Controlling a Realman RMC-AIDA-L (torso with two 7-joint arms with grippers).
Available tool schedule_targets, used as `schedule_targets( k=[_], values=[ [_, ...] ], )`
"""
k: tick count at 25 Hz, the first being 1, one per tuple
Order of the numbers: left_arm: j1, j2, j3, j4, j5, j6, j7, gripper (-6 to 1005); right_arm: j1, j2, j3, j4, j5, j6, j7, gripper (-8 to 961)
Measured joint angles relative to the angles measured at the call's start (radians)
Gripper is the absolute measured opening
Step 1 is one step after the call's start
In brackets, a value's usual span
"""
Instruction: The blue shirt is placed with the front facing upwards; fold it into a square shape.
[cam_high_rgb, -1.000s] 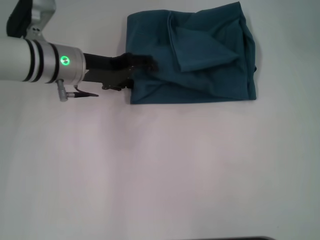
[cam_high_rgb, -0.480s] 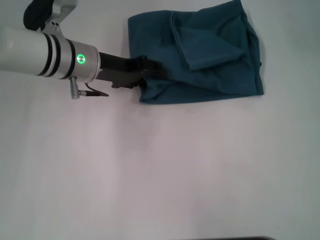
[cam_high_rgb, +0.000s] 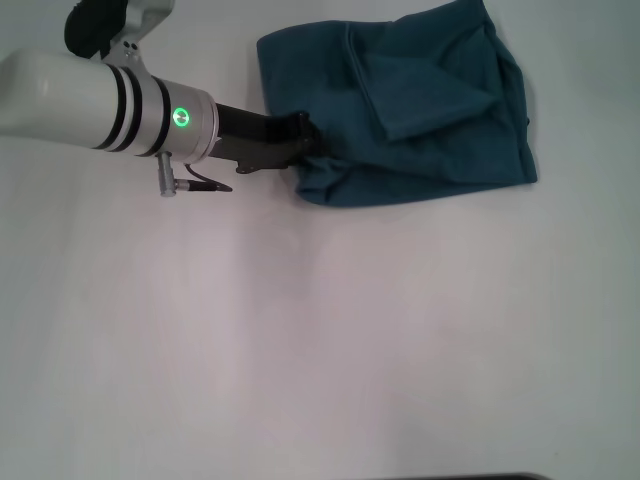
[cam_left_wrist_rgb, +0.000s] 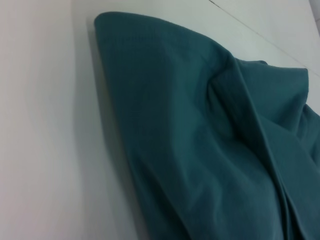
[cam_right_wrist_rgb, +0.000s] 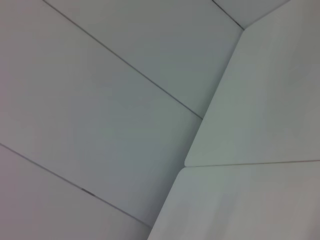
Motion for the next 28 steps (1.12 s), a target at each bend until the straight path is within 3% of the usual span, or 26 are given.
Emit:
schedule_targets(
  k=[6, 11, 16, 22, 28],
  values=[
    [0.01, -0.005, -0.003, -0.013, -0.009, 0.012, 0.01, 155, 0.0, 0.0, 0.005, 0.002, 0.001, 0.0, 0.0, 915],
    [0.038, -0.003, -0.007, -0.061, -0.01, 0.117, 0.047, 81, -0.002, -0.001, 0.006, 0.01, 0.001, -0.001, 0.0, 916],
    [0.104, 0.007, -0.012, -0.145, -0.01, 0.25, 0.063, 86, -0.006, -0.002, 0.007, 0.015, 0.001, 0.002, 0.0, 916],
    [0.185, 0.045, -0.014, -0.185, -0.009, 0.35, 0.056, 92, -0.008, -0.004, 0.007, 0.023, 0.0, 0.003, 0.0, 916],
    [0.247, 0.115, -0.069, -0.195, -0.004, 0.4, 0.06, 97, -0.004, -0.013, 0.006, 0.05, -0.004, 0.005, -0.01, 916]
  ],
)
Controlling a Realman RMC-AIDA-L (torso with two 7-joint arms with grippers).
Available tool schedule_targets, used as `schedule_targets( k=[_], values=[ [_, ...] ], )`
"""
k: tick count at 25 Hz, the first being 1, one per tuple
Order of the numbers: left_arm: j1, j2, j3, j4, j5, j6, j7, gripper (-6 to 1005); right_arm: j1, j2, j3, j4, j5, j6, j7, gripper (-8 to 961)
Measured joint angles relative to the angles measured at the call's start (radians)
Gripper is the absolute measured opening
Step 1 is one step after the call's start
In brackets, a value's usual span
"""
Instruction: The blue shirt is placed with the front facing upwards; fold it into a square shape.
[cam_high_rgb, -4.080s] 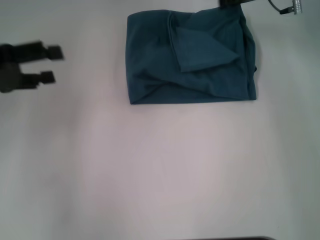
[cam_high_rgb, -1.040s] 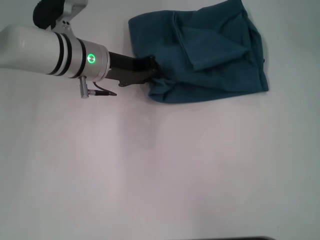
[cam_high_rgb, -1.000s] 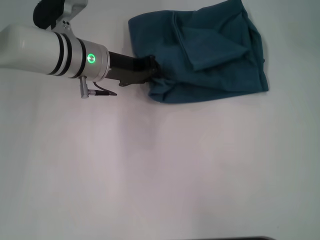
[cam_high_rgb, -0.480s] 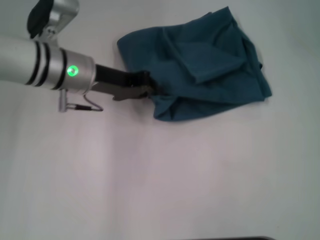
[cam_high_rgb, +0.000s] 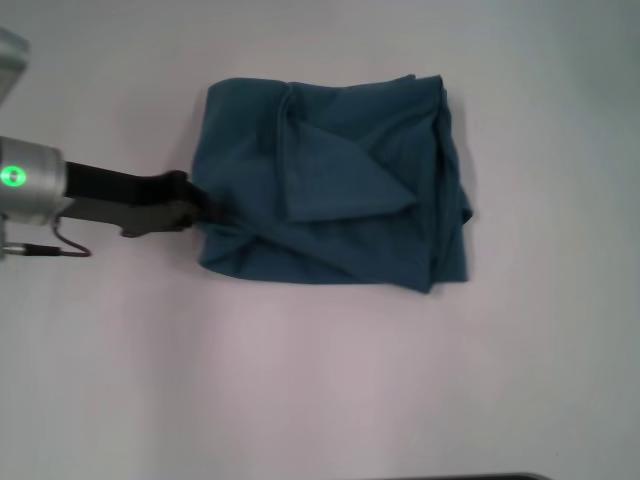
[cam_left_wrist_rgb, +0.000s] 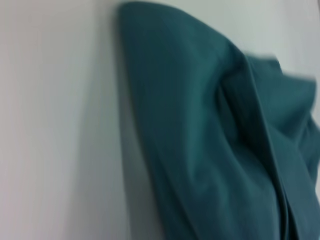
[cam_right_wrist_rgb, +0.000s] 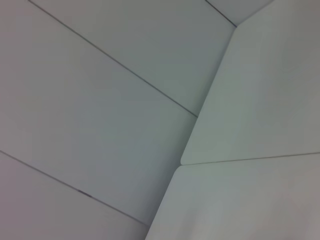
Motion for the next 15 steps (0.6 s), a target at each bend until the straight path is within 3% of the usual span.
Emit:
schedule_targets(
  k=[5, 13, 15],
  values=[
    [0.014, 0.029, -0.063, 0.004, -0.003, 0.066, 0.018, 102, -0.001, -0.001, -0.001, 0.0, -0.002, 0.001, -0.003, 915],
    [0.046, 0.032, -0.1, -0.019, 0.002, 0.136, 0.023, 110, 0.004, -0.001, -0.006, 0.002, -0.003, 0.001, -0.002, 915],
    [0.052, 0.032, -0.105, -0.023, 0.004, 0.137, 0.023, 159, 0.004, 0.0, -0.006, 0.002, -0.003, 0.001, -0.002, 915]
  ],
)
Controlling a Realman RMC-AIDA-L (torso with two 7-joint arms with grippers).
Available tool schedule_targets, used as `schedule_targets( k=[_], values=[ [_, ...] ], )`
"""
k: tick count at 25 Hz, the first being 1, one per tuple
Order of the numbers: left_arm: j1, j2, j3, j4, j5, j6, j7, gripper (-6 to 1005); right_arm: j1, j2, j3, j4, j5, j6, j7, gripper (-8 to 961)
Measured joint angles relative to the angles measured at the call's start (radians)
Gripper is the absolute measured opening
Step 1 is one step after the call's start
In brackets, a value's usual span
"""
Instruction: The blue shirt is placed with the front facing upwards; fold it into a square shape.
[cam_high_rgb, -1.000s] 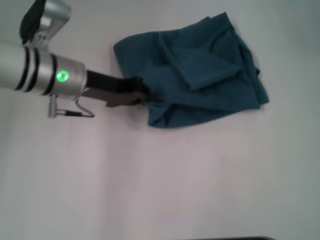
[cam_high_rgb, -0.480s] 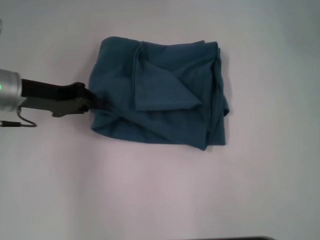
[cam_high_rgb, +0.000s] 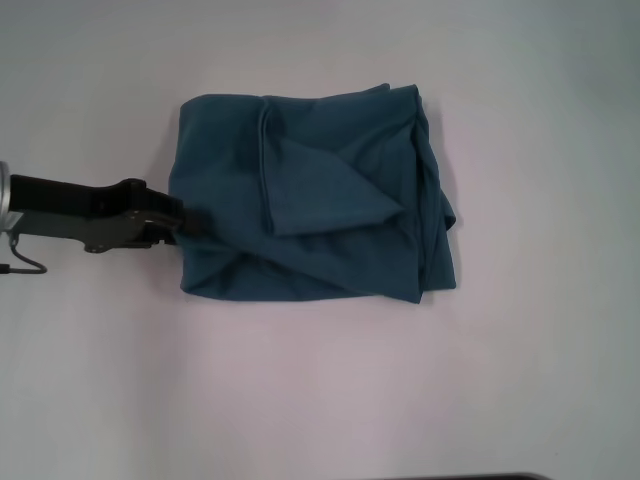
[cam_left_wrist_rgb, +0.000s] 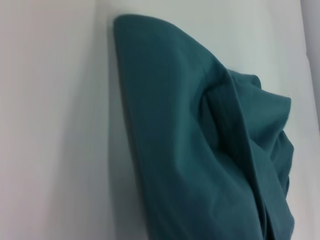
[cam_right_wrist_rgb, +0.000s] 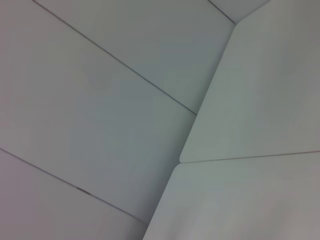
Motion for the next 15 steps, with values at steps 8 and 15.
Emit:
schedule_targets(
  k=[8, 15],
  values=[
    [0.057, 0.011, -0.142, -0.085, -0.009, 0.038, -0.015, 388, 0.009, -0.001, -0.064, -0.007, -0.031, -0.025, -0.038, 916],
    [0.119, -0.045, -0.398, -0.272, -0.09, 0.227, 0.001, 600, 0.049, 0.012, -0.175, -0.022, -0.081, -0.099, -0.208, 916]
  ],
)
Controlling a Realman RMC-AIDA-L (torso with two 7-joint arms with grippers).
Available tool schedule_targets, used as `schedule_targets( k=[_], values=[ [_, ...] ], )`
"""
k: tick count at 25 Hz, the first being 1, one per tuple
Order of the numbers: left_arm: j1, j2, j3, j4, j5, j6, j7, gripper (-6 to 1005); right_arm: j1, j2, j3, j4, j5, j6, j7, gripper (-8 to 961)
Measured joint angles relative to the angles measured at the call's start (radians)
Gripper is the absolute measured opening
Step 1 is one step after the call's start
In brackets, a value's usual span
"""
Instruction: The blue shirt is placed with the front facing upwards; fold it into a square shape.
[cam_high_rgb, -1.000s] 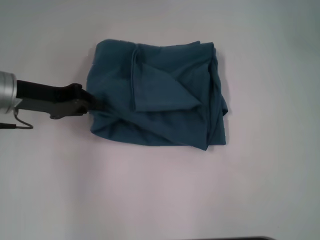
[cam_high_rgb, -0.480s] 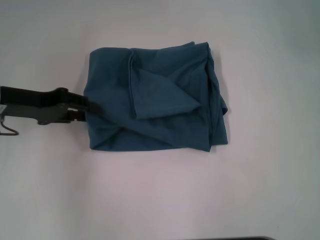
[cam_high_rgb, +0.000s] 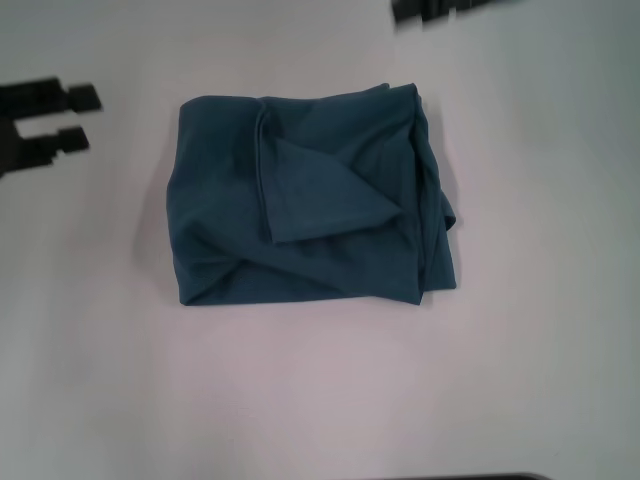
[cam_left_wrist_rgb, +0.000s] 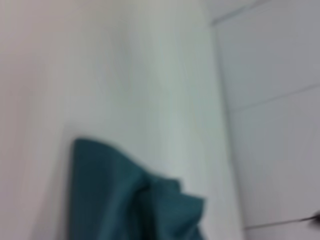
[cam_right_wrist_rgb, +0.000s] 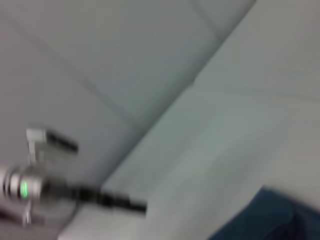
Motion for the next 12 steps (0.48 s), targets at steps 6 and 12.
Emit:
schedule_targets(
  k=[6, 12],
  values=[
    [0.044, 0.013, -0.127, -0.006, -0.052, 0.032, 0.004, 678, 0.015, 0.094, -0.187, -0.148, -0.245, -0.012, -0.027, 916],
    [0.067, 0.022, -0.185, 0.001, -0.052, 0.037, 0.007, 676, 0.0, 0.213, -0.219, -0.323, -0.44, -0.004, -0.089, 916]
  ],
)
